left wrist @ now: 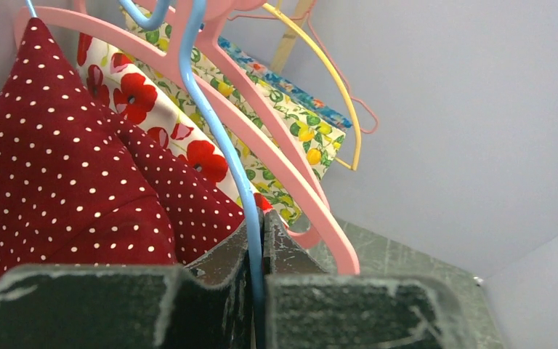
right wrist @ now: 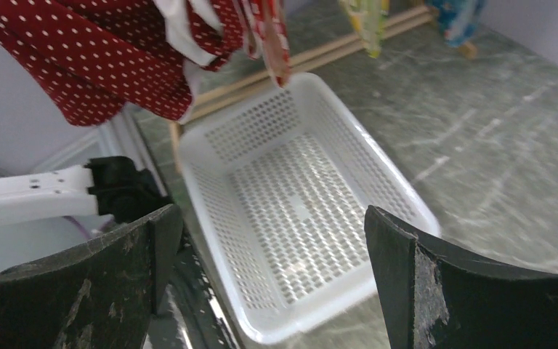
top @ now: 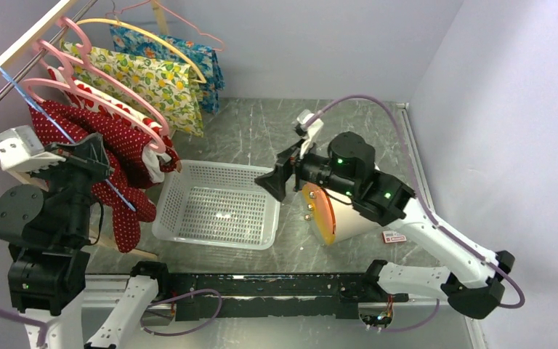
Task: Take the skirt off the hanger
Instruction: Pick up the hanger from the clothesline, then remove the skirt from the hanger.
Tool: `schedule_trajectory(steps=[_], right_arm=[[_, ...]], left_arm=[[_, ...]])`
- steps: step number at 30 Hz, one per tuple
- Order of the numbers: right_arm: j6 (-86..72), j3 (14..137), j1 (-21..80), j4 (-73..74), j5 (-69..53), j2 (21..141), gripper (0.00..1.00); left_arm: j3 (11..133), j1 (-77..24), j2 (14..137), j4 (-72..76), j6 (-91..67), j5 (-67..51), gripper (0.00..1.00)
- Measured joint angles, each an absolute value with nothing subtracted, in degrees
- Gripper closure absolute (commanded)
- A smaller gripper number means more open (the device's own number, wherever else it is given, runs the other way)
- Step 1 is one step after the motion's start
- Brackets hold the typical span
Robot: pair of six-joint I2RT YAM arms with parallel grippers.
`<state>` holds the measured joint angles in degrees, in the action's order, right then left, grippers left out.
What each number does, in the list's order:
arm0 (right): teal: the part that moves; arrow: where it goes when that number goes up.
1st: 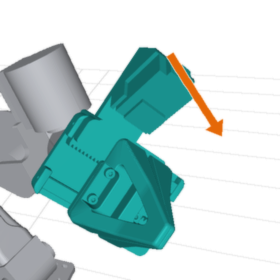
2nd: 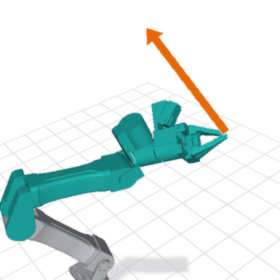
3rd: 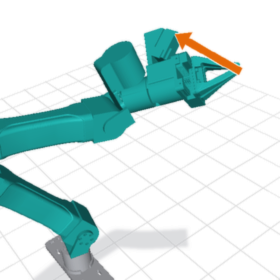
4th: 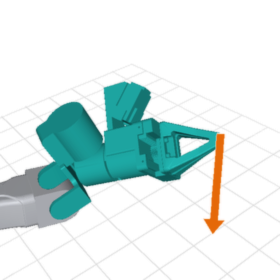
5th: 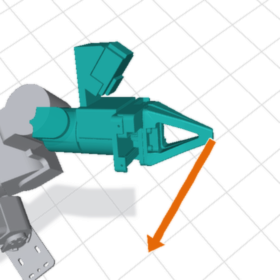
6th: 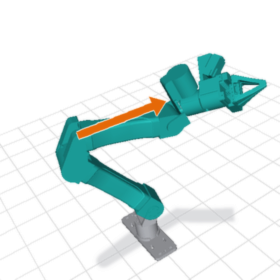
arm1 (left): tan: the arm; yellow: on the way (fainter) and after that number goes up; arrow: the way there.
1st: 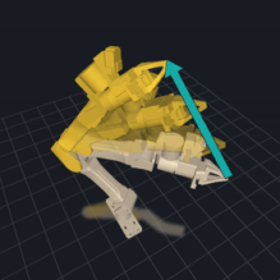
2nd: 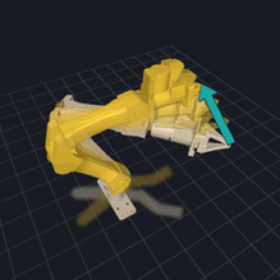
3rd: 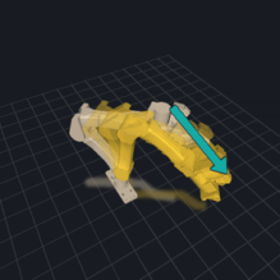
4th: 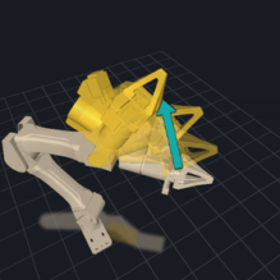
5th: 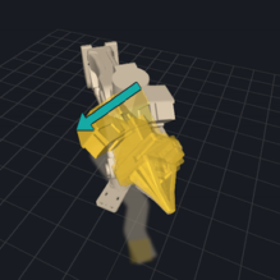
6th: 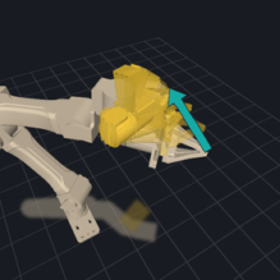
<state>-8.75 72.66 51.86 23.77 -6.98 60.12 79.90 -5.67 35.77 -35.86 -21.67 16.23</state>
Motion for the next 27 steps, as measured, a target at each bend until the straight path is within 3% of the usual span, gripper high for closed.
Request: schedule_trajectory(steps=[18,27], right_arm=[[-18.7,78.5,72.9,6.1,1.1,79.6,0.0],[-17.3,92.3,80.0,-0.6,4.4,90.4,0.0]], left_arm=[[77.8,-5.7,33.3,-43.2,-31.6,15.4,0.93],[77.7,-5.7,33.3,-43.4,-31.6,15.5,0.93]])
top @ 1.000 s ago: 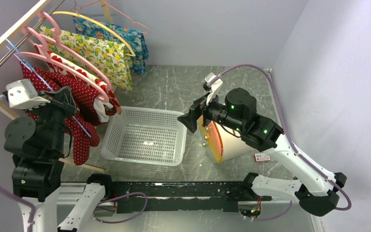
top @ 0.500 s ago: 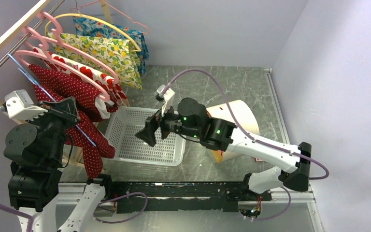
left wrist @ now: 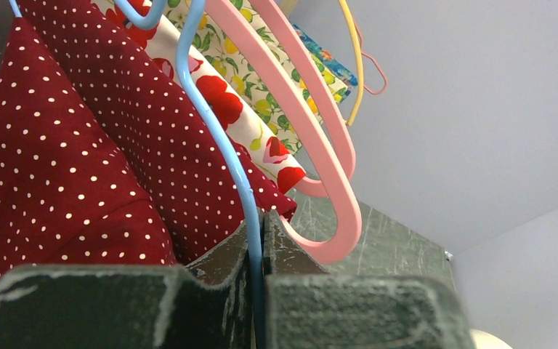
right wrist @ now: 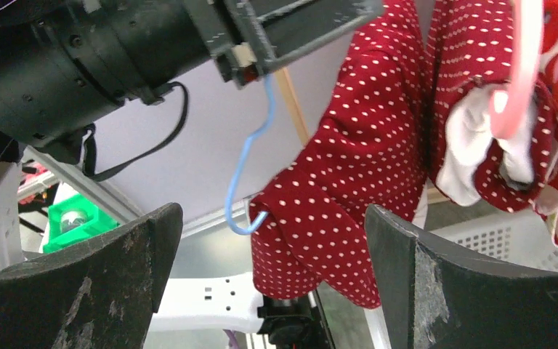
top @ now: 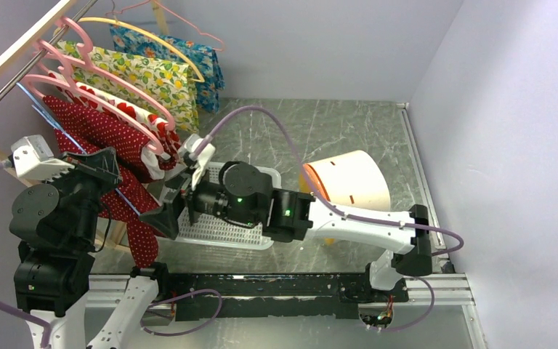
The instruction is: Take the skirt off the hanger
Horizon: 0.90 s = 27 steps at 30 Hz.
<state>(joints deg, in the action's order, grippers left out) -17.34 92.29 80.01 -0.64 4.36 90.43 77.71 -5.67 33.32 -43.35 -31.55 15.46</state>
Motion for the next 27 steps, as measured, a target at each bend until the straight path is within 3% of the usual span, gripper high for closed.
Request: schedule_trajectory(steps=[4,14,24,27], right_arm=[[-15.0,95.1,82.9,-1.8,6.0,93.8,0.04],[-12.1,99.3,86.2,-2.2,14.1,98.8,0.31],[-12.3,102.5,86.0,-4.1,16.0,102.7,0.34],[-11.8,102.3,86.0,-5.9,15.9,103.2,0.41]], left_arm=[[77.5,-5.7,33.3,-43.7,-31.5,15.9,0.93],[77.5,-5.7,33.3,-44.1,-31.5,16.3,0.93],[78.5,-5.7,34.0,-44.9,-31.4,15.6,0.93],[80.1,-5.7,35.1,-45.7,-31.3,15.0,0.93]])
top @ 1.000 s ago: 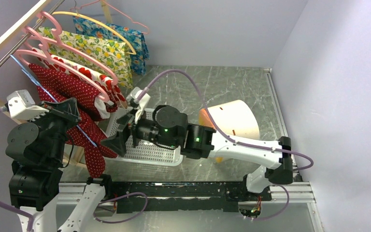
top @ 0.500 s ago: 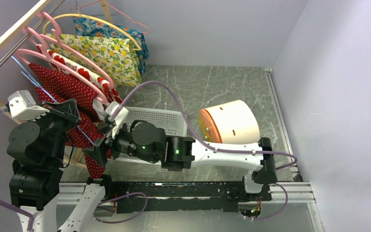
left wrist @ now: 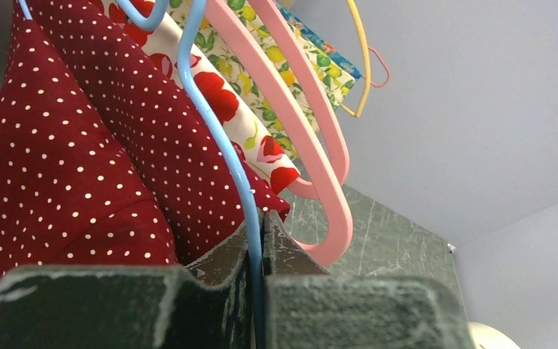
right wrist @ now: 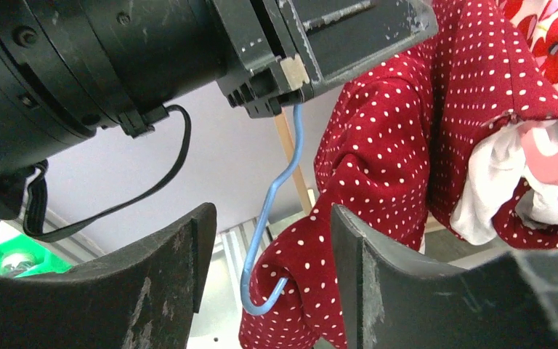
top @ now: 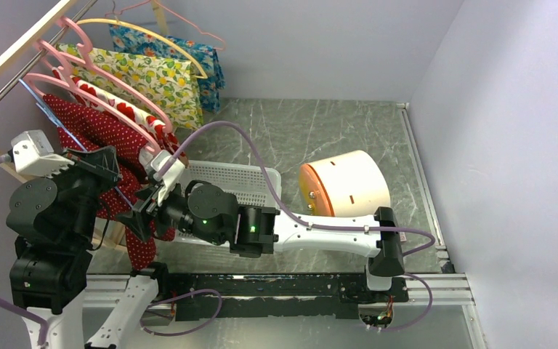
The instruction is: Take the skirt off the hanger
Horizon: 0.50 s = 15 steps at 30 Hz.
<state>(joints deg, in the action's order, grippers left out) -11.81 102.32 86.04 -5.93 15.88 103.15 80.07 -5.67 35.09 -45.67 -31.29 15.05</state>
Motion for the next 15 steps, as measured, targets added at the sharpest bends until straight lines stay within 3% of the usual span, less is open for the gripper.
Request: schedule_trajectory(steps=[4,11,13,15], right_arm=[[-11.4,102.3,86.0,-8.4,16.1,103.4,0.57],[-11.7,102.1,86.0,-11.4,18.1,105.6,0.6],[-11.9,101.7,85.9,-12.1,18.7,105.8,0.71],[-12.4,101.5,85.7,-12.2,18.6,105.9,0.88]], left_arm=[[81.1,-5.7,35.6,-46.2,-31.1,14.5,0.93],[82.1,-5.7,35.8,-47.0,-31.1,13.1,0.93],[82.1,-5.7,36.0,-47.1,-31.1,12.6,0.93],[82.1,-5.7,36.3,-47.2,-31.1,12.4,0.93]])
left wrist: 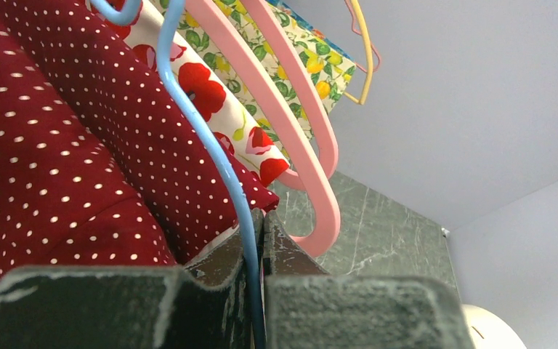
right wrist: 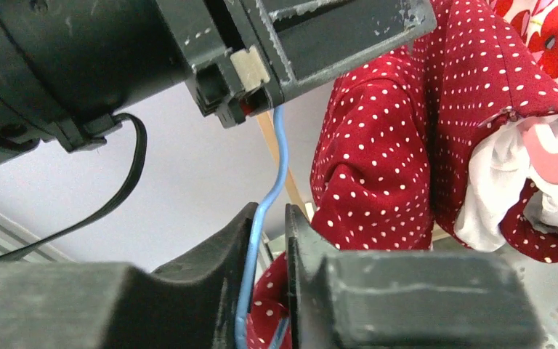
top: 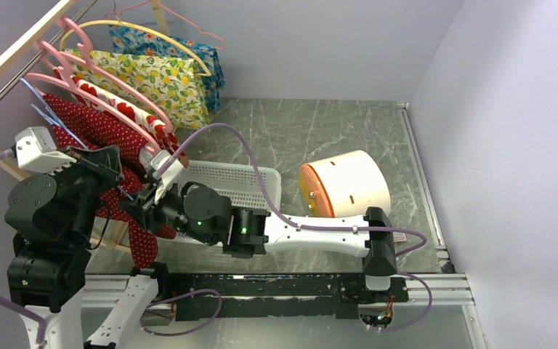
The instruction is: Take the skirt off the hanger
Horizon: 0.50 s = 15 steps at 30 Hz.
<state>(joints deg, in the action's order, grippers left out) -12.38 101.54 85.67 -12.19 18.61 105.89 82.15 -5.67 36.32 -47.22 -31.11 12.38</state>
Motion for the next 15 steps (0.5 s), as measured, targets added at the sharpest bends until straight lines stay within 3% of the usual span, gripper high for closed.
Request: schedule_trajectory(steps=[2,3,12,15], right_arm=[[-13.6,101.5,85.0,-12.2,17.6,105.9,1.0],[-14.3,101.4,84.5,-12.4,16.9,105.9,1.0],[-14.0,90.0,80.3,-16.2,11.9,100.5,1.0],[-13.9,86.9,79.3,-15.6,10.4,97.5,1.0]], left_arm=[[82.1,-5.7,36.7,-47.3,-31.1,12.2,0.93],[82.1,-5.7,36.9,-47.3,-31.1,12.0,0.89],[82.1,-5.7,36.9,-48.9,-28.8,6.5,0.21],[82.1,-5.7,36.2,-49.3,-28.5,3.8,0.04]])
